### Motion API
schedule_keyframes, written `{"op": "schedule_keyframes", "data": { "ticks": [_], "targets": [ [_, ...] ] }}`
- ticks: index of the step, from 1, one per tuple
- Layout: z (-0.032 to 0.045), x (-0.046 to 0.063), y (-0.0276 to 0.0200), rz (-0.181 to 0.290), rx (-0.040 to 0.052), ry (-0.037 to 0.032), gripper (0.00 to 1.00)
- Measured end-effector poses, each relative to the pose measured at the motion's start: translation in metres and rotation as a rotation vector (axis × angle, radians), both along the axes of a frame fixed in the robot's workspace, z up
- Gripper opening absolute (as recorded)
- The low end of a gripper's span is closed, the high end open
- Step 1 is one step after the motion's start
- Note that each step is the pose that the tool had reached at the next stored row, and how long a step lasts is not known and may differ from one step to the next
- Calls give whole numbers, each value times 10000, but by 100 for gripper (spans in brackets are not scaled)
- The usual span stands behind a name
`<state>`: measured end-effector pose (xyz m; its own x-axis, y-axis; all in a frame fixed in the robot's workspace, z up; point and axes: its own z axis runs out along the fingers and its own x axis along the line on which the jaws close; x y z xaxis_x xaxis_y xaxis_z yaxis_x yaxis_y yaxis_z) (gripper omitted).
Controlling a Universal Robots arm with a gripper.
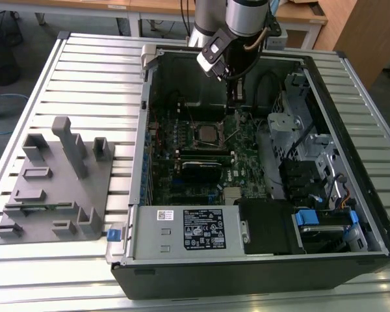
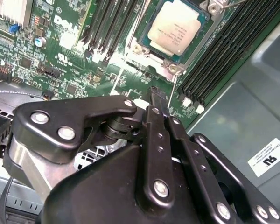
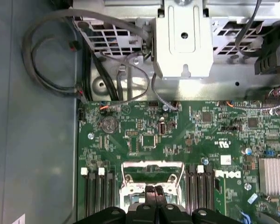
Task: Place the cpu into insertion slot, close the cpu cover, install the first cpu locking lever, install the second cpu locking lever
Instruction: 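Close the cpu cover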
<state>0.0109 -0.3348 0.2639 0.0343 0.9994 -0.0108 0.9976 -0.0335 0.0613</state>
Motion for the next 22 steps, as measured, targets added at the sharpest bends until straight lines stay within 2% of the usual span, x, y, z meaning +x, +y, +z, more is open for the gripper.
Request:
{"op": "schedule_keyframes", "data": {
  "ticks": [10, 22],
  "targets": [
    [0, 17, 0, 3, 1, 0, 11],
    [-1, 284, 0, 1, 1, 0, 11]
  ]
}}
